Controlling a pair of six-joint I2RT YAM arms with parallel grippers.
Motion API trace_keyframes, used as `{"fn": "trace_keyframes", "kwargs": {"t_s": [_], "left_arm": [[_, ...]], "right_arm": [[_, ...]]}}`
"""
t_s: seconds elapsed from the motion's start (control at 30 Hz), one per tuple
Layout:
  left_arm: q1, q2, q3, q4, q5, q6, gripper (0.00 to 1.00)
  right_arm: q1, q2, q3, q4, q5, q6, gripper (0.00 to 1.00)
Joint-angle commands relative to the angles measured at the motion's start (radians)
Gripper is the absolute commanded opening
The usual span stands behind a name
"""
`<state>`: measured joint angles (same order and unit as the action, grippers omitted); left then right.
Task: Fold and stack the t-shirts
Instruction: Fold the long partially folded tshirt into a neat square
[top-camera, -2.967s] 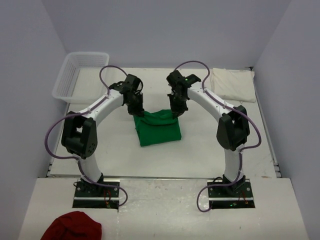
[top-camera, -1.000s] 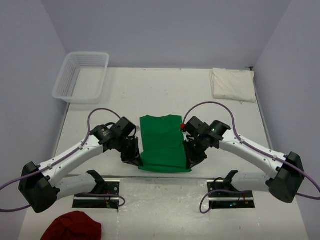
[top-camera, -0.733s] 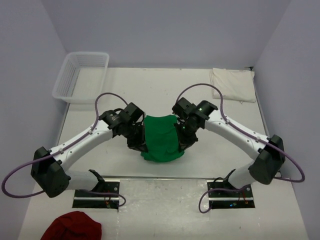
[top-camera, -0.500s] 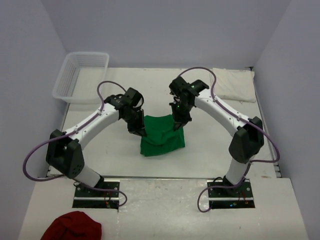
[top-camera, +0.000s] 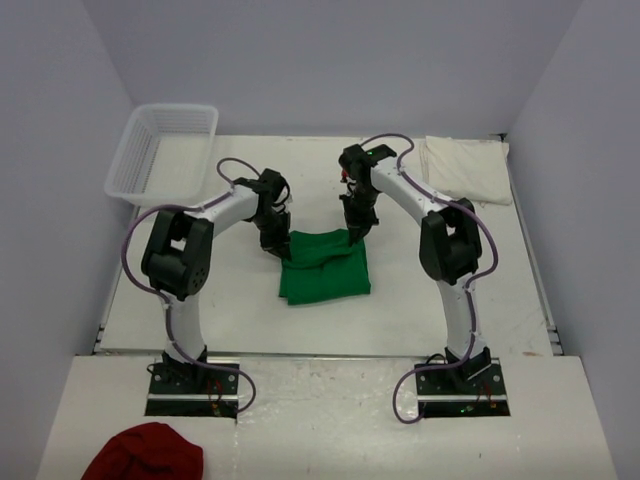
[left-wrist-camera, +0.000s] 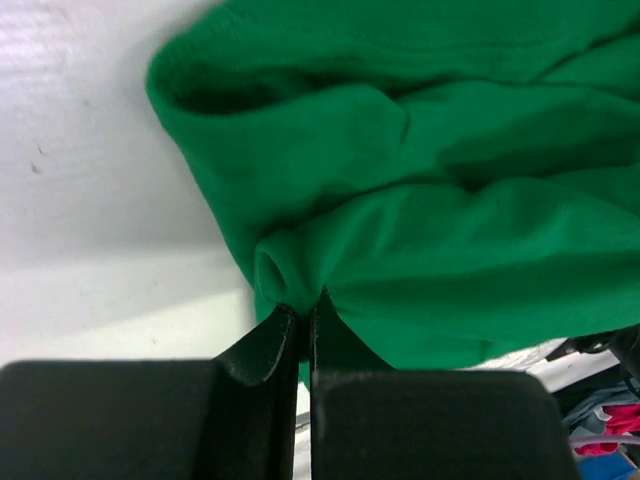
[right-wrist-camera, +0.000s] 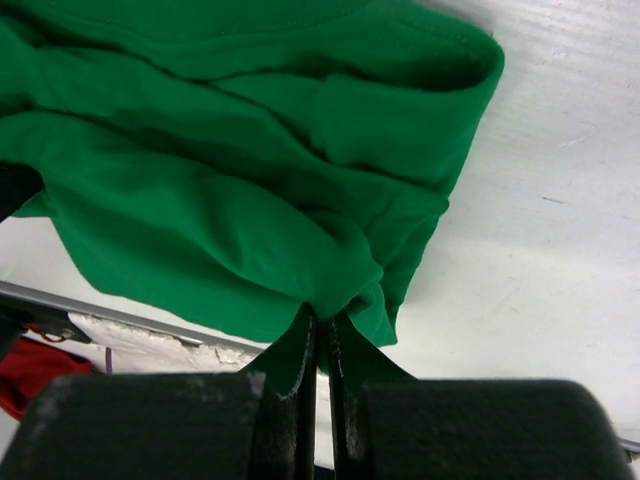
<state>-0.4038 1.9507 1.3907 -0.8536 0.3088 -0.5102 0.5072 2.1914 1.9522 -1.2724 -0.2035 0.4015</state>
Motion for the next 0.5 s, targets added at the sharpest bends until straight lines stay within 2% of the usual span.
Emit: {"fn": "trace_keyframes", "kwargs": {"t_s": [0.0, 0.07, 0.1, 0.13, 0.17, 0.2, 0.23, 0.27, 0.3, 0.37, 0.43, 0.47], "left_arm": [[0.031, 0.028, 0.041, 0.062, -0.005, 0.068, 0.0], [0.051, 0.036, 0.036, 0.08, 0.001, 0.079, 0.0], [0.056, 0.034, 0.036, 0.086, -0.002, 0.078, 0.0], [0.057, 0.03, 0.033, 0.099, -0.002, 0.078, 0.0], [0.057, 0.019, 0.022, 0.132, -0.01, 0.078, 0.1], [0.057, -0.014, 0.013, 0.152, -0.025, 0.073, 0.16], [0.057, -0.035, 0.004, 0.177, -0.03, 0.072, 0.2], [0.056, -0.059, -0.01, 0.22, -0.048, 0.07, 0.28], [0.056, -0.111, -0.015, 0.237, -0.065, 0.068, 0.33], [0.054, -0.192, -0.027, 0.289, -0.117, 0.07, 0.47], [0.054, -0.237, -0.025, 0.33, -0.137, 0.085, 0.54], [0.054, -0.274, -0.024, 0.338, -0.151, 0.09, 0.62]], "right_arm": [[-0.012, 0.034, 0.076, -0.015, -0.01, -0.032, 0.0], [-0.018, 0.056, 0.088, -0.018, -0.025, -0.035, 0.01], [-0.024, 0.067, 0.09, -0.015, -0.02, -0.039, 0.09], [-0.022, 0.064, 0.085, 0.007, -0.013, -0.044, 0.32], [-0.025, 0.061, 0.08, 0.019, 0.013, -0.044, 0.44], [-0.026, 0.059, 0.086, 0.028, 0.03, -0.046, 0.56], [-0.024, 0.05, 0.088, 0.039, 0.039, -0.05, 0.6], [-0.025, 0.045, 0.105, 0.045, 0.047, -0.05, 0.65], [-0.026, 0.044, 0.126, 0.044, 0.064, -0.049, 0.75], [-0.024, 0.041, 0.203, 0.036, 0.07, -0.053, 0.79], [-0.025, 0.033, 0.25, 0.021, 0.082, -0.053, 0.8], [-0.026, 0.025, 0.279, 0.016, 0.082, -0.053, 0.81]]}}
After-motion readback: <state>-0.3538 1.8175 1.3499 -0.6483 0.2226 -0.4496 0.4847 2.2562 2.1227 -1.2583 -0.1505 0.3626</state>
